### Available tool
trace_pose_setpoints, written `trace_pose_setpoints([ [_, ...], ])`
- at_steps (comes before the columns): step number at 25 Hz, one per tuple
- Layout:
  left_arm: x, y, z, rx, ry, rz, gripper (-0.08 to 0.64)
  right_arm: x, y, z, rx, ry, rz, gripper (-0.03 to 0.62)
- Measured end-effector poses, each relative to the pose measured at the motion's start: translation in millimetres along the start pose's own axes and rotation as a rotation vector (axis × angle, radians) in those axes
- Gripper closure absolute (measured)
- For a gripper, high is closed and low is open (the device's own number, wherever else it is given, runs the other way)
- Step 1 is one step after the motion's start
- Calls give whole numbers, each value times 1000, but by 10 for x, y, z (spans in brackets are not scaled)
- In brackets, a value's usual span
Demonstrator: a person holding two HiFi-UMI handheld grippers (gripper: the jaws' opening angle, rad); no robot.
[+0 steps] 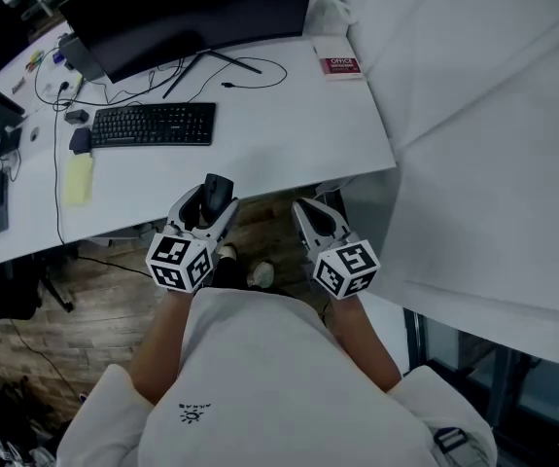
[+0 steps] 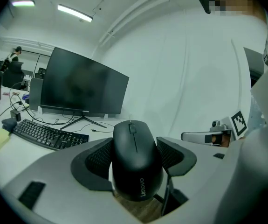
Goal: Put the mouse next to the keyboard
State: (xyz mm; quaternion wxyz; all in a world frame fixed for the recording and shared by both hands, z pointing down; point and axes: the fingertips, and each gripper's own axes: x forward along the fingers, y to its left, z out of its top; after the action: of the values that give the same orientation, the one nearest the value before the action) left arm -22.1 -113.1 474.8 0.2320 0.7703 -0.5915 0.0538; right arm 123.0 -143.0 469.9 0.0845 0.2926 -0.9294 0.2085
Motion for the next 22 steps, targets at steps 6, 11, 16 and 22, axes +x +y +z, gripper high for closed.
trace_pose_setpoints([
  [6, 182, 95, -3, -11, 10, 22, 261, 132, -45, 25, 7, 7, 6, 572],
  [11, 439, 230, -29, -23, 36, 19, 261, 302, -162, 66, 7, 17, -7, 572],
  [16, 768, 427, -44, -31, 71, 34, 261, 513, -292, 109, 11, 42, -18, 572],
  [22, 1182, 731, -129, -42, 129, 57, 261, 852, -396, 128, 12, 72, -25, 572],
])
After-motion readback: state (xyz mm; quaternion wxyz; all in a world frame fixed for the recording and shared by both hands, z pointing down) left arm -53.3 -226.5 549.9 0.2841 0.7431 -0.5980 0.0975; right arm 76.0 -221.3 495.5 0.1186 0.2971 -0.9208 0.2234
